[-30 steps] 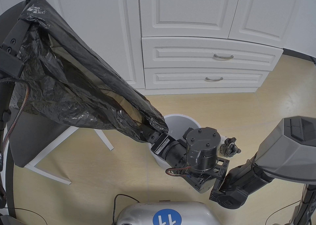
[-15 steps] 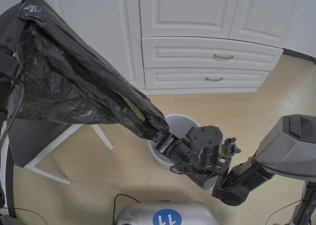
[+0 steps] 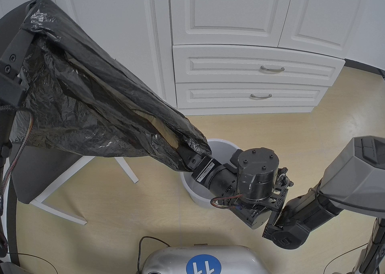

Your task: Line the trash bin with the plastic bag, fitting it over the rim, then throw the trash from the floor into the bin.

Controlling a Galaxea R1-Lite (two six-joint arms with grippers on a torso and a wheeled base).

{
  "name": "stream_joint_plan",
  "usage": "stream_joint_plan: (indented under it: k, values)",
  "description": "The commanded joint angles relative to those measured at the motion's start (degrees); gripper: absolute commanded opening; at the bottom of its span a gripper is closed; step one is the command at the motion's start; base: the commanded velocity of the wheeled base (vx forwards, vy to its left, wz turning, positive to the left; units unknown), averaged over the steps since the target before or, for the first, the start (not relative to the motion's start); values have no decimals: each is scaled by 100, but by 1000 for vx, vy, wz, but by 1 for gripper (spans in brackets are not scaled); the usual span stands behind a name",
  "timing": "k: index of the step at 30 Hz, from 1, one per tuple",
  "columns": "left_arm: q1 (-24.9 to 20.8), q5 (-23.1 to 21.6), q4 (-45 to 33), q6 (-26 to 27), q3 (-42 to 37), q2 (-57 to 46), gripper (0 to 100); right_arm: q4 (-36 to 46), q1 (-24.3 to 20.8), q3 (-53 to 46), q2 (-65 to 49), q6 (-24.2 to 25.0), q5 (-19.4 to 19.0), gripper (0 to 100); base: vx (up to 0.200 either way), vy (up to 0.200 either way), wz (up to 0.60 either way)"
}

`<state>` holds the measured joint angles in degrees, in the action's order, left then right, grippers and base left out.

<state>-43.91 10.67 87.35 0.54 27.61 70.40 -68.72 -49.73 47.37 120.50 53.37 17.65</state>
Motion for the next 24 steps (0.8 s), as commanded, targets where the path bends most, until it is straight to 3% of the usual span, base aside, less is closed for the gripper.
stream_joint_plan:
  k: [1,7,8,19,24]
  values:
    - [-30,-3,2,-1,-10,-9,0,-1,-2,0,-18,-2,1,100,0,0,0]
    - [-30,-3,2,-1,-10,-9,0,-1,-20,0,17,-2,1,100,0,0,0]
    - [-30,-3,2,-1,-10,-9,0,-1,-20,0,17,-11,1,0,0,0,0]
    - [-39,6,2,-27,-54,88,0,-318,-72,-88,17,-20,10,0,0,0,0]
    - [-39,6,2,-45,-116,158,0,-344,-169,-255,-299,-424,37,0,0,0,0]
